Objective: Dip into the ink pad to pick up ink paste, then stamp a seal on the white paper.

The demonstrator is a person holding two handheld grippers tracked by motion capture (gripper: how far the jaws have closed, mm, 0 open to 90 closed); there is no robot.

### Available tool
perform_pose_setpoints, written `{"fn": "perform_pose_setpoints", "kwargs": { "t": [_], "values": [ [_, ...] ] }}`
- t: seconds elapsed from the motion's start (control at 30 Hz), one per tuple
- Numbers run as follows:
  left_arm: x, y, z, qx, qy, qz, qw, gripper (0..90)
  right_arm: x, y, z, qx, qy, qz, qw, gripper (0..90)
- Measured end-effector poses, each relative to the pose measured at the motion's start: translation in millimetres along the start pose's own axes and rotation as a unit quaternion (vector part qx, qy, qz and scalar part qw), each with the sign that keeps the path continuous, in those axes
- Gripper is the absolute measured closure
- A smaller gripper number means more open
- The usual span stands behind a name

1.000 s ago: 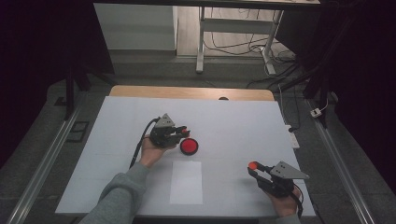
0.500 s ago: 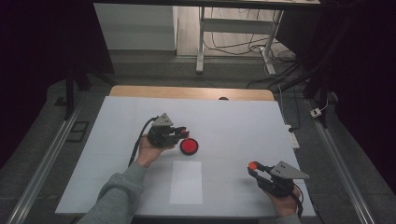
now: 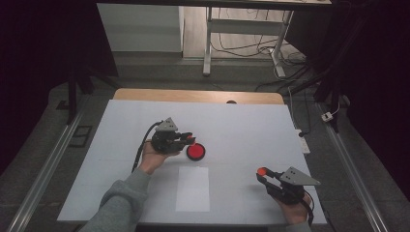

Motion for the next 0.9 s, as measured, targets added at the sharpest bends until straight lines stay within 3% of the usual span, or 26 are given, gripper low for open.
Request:
{"fn": "perform_pose_setpoints", "kwargs": {
  "t": [0.9],
  "values": [
    [-16.6,-9.9,-16.4,0.015,-0.021,0.018,0.9995,72.2,0.6,-0.2,0.7,0.002,0.002,-0.002,1.0,64.3]
  ]
}}
Point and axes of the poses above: each handheld gripper's, and its own axes: z roughly forward along the jaws, y roughly out of its top, x roughly to its left, the point moved 1 cm from there along z, roughly forward along the jaws, and after that the axes turned 11 degrees about -y, right-handed, at the moved point
